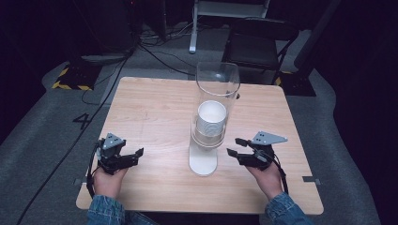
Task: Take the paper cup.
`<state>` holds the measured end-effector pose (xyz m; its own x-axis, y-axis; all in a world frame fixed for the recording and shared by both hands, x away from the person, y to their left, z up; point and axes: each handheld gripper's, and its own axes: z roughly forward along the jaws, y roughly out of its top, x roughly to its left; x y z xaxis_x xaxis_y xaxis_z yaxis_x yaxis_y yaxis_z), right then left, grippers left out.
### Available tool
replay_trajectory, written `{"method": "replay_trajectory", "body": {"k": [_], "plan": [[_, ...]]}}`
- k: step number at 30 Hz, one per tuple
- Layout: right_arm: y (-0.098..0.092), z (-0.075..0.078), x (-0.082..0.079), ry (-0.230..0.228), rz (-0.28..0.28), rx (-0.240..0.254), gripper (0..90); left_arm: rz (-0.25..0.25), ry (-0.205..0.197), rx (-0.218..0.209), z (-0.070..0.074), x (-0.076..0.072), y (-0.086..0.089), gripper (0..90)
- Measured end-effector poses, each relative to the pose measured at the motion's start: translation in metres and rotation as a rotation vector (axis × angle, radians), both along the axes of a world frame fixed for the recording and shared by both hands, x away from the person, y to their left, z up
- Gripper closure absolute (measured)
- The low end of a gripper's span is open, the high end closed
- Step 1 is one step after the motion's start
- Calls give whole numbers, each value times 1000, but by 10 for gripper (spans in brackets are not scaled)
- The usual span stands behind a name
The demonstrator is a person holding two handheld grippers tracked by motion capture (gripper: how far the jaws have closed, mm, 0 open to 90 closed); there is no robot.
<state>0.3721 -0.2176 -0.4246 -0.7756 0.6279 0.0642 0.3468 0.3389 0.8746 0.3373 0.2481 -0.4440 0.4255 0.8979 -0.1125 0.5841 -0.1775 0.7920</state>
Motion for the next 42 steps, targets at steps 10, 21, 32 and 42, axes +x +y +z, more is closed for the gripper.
{"method": "replay_trajectory", "body": {"k": [10,21,32,42], "plan": [[31,-4,0,1,119,15,313,-4,5,2,-2,1,-1,220],[51,-14,10,10,153,62,238,-9,12,-3,-4,2,0,220],[64,-16,17,-47,180,130,221,-8,2,-1,-5,-1,0,219],[73,-17,16,-122,159,149,215,-11,6,-1,-6,-2,1,219]]}}
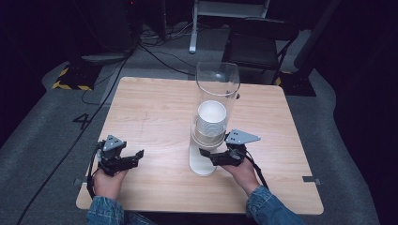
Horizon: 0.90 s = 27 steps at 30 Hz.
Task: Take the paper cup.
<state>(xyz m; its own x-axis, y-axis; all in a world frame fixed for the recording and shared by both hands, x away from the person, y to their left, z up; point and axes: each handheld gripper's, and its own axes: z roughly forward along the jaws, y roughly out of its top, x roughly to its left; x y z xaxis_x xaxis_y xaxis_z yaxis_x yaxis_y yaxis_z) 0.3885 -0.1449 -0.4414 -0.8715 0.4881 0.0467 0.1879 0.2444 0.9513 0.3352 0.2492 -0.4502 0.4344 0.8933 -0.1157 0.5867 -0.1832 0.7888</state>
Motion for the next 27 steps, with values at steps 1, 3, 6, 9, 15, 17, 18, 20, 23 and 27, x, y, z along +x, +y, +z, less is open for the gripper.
{"method": "replay_trajectory", "body": {"k": [1,3,6,9,15,17,18,20,23,27], "plan": [[1,0,0,-2,0,3,216,2,-2,0,0,0,0,219],[2,0,0,-14,-8,3,238,3,-3,3,0,-1,0,219],[4,2,-1,-24,-15,-7,264,3,1,5,-1,-3,1,219],[5,4,-1,-24,-25,-1,286,9,2,4,-2,-4,3,219],[5,5,-1,-25,-30,-5,304,10,8,0,-3,-6,4,219],[5,5,0,-27,-28,-10,310,14,8,-3,-3,-6,4,219],[5,5,0,-30,-27,-14,312,15,8,-2,-3,-6,4,219],[5,6,1,-35,-24,-24,314,14,10,-1,-3,-6,5,219],[4,6,2,-41,-22,-32,315,13,10,-1,-3,-6,5,220],[3,6,3,-50,-18,-35,316,13,11,-5,-3,-6,6,219]]}}
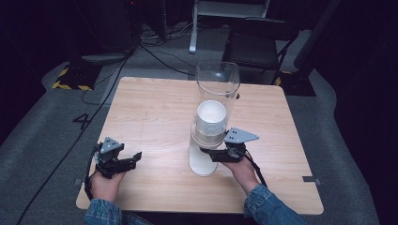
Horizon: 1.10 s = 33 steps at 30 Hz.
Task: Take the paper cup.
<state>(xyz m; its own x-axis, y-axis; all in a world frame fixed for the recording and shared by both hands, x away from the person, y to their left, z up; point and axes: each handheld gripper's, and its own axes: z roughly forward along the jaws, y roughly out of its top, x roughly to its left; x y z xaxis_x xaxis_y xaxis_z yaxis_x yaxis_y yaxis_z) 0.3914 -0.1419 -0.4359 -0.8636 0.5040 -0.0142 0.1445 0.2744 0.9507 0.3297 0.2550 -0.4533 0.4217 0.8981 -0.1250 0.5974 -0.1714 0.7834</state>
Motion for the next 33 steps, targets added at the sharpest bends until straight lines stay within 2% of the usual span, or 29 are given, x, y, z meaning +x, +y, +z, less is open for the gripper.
{"method": "replay_trajectory", "body": {"k": [9,28,33], "plan": [[-3,-2,3,-36,1,-27,316,0,0,-4,0,0,0,219],[-2,-7,1,16,2,26,315,-4,9,0,-1,1,-2,219],[-2,-7,1,17,1,33,315,-11,12,1,-1,1,-3,219]]}}
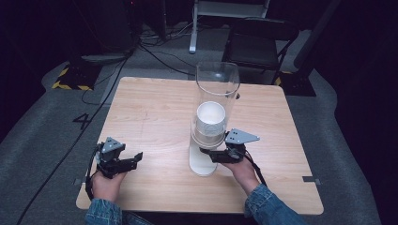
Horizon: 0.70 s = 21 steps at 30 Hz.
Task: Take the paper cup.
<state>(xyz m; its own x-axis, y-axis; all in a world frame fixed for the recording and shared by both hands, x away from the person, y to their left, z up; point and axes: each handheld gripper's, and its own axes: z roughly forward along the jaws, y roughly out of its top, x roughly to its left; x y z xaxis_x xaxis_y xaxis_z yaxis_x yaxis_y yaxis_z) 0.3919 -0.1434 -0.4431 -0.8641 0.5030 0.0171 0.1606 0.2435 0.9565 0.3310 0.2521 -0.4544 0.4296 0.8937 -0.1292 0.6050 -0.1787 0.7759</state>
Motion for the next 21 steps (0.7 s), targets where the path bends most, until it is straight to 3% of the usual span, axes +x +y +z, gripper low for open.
{"method": "replay_trajectory", "body": {"k": [6,8,11,14,18,21], "plan": [[1,-1,-1,23,6,10,315,1,-1,1,0,0,0,219],[2,-2,0,63,19,17,320,0,-1,2,0,0,0,220],[5,-5,1,89,20,-19,326,-1,-5,3,1,0,0,220],[5,-8,3,96,18,-24,326,3,-8,-1,1,0,1,219],[5,-10,2,53,14,-39,326,2,-6,0,1,0,1,219],[5,-13,2,51,9,-43,326,1,-7,2,1,1,0,220]]}}
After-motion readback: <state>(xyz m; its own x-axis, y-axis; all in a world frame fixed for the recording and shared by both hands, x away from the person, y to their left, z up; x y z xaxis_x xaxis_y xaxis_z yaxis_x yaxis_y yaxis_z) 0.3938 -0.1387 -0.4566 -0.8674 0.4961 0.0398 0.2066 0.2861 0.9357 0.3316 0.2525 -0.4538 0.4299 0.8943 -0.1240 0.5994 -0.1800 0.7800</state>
